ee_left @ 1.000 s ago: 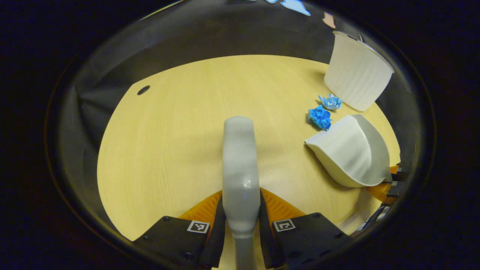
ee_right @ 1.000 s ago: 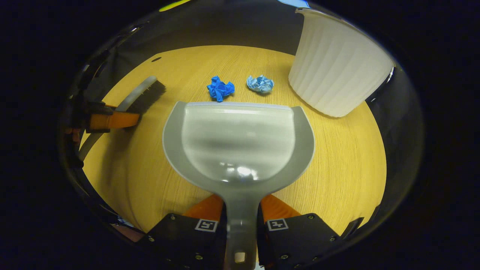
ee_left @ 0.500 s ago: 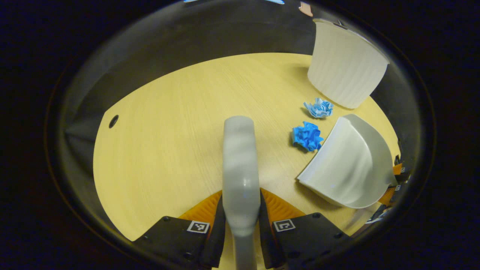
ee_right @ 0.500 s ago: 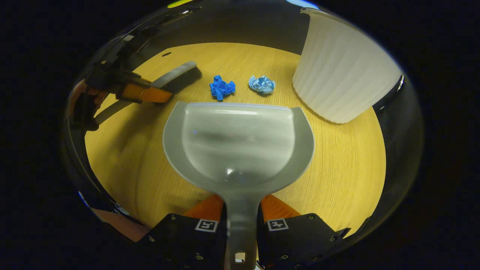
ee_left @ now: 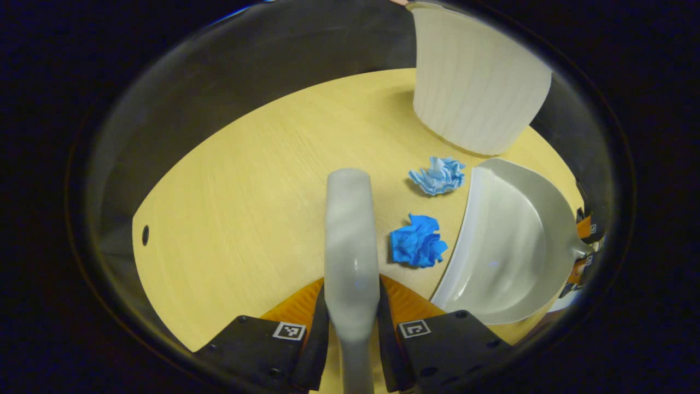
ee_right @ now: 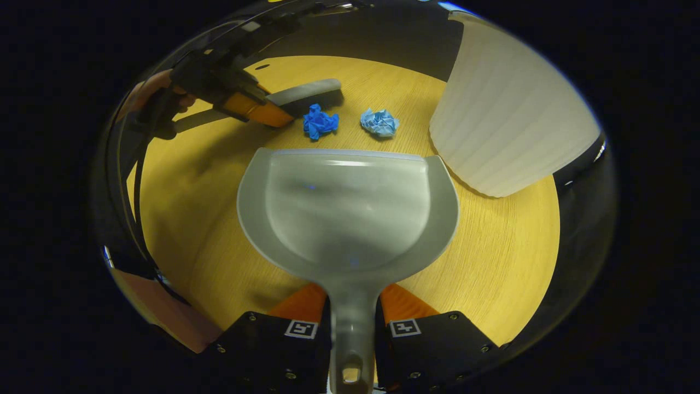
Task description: Pick up the small broom and dustpan from the desktop, sweep the trash into the dustpan with the broom, and then empty the trash into the garbage bin.
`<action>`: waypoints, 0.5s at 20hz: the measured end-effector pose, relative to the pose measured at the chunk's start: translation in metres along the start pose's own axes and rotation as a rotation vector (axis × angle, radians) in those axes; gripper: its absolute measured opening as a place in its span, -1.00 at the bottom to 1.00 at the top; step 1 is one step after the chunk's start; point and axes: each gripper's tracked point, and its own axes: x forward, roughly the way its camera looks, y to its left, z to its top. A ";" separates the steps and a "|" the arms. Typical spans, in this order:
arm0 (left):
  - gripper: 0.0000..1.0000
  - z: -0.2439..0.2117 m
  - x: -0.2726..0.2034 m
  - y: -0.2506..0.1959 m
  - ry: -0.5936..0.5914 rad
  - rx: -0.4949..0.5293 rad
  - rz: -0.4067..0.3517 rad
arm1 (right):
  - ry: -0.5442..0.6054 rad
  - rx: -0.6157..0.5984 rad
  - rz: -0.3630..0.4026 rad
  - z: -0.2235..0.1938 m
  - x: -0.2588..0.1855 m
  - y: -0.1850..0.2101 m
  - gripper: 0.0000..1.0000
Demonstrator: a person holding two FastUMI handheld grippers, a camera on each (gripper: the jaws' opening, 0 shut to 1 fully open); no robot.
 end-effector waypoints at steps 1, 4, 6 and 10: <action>-0.05 0.005 0.004 -0.006 0.000 0.008 -0.017 | 0.000 -0.013 0.003 -0.002 0.001 -0.003 -0.34; -0.05 0.018 0.011 -0.020 0.007 0.026 -0.055 | -0.007 -0.033 0.004 -0.002 -0.001 -0.011 -0.34; -0.05 0.026 0.014 -0.028 0.010 0.047 -0.074 | -0.015 -0.031 0.010 0.001 0.001 -0.016 -0.34; -0.05 0.038 0.002 -0.054 0.016 0.080 -0.149 | -0.023 -0.025 0.033 0.009 -0.005 -0.019 -0.34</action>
